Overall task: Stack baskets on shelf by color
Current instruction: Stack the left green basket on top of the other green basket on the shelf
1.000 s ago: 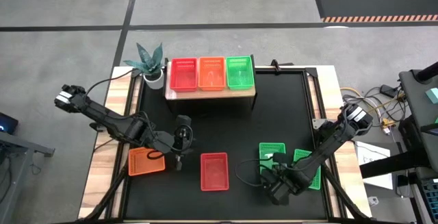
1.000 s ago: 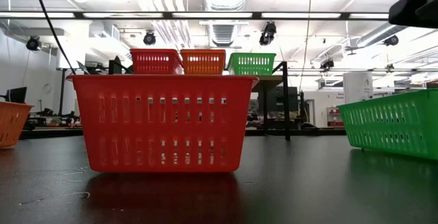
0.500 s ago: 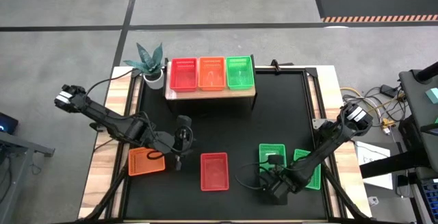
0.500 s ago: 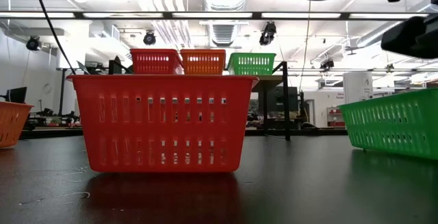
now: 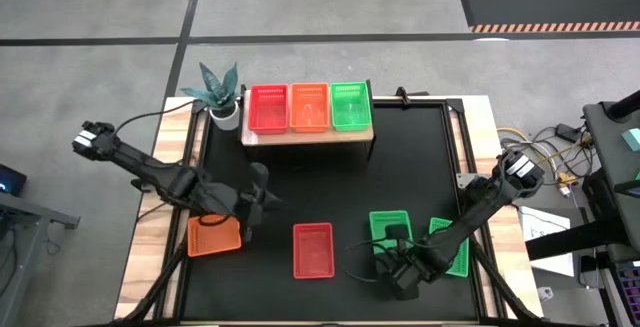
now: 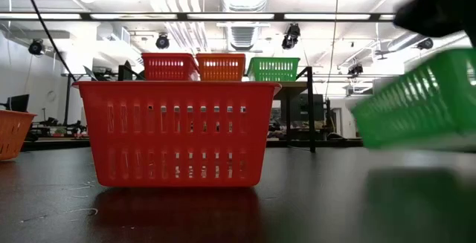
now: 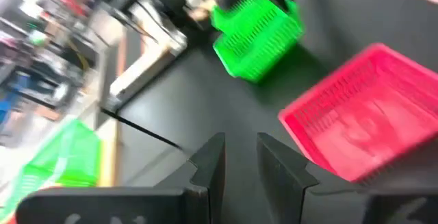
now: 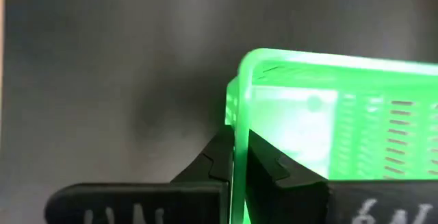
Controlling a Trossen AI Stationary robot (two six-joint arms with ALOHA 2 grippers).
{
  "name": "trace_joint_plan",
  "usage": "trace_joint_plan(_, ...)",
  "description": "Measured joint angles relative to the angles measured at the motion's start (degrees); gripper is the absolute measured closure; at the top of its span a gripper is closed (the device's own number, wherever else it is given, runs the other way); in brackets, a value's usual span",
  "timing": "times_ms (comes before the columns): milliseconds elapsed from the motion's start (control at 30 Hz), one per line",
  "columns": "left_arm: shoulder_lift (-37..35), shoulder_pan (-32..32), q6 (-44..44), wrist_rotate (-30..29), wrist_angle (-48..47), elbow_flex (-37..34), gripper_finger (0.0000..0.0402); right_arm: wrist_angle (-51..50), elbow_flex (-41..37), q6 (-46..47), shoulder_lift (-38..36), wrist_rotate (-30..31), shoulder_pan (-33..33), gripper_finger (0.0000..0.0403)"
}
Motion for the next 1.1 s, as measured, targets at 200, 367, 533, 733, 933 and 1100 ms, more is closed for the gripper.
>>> trace_joint_plan(200, -6.98, 0.0, 1.44, -3.92, 4.09, -4.49, 0.0334, -3.99, 9.69, -7.46, -0.04, 1.94, -4.58, 0.0394)
trace_joint_plan(367, -13.5, 0.0, 5.86, -8.69, 3.99, -5.5, 0.0334, -8.18, 19.2, -16.51, -0.07, 4.71, -9.39, 0.0394)
trace_joint_plan(533, -19.23, 0.02, 3.98, -8.83, 4.31, -6.77, 0.0334, -11.32, 28.62, -25.01, -0.07, 10.07, -14.34, 0.0394)
trace_joint_plan(733, -23.44, 0.02, 4.48, -8.72, 3.76, -11.39, 0.0334, -13.7, 37.29, -34.16, -0.11, 10.68, -22.75, 0.0394)
trace_joint_plan(933, -25.32, 0.02, 5.66, -8.75, 4.06, -11.77, 0.0334, -14.15, 42.48, -45.36, 0.04, 10.6, -32.78, 0.0394)
trace_joint_plan(1100, -25.7, 0.02, 5.68, -8.75, 4.13, -11.77, 0.0334, -14.61, 43.22, -53.83, 0.29, 8.29, -42.31, 0.0394)
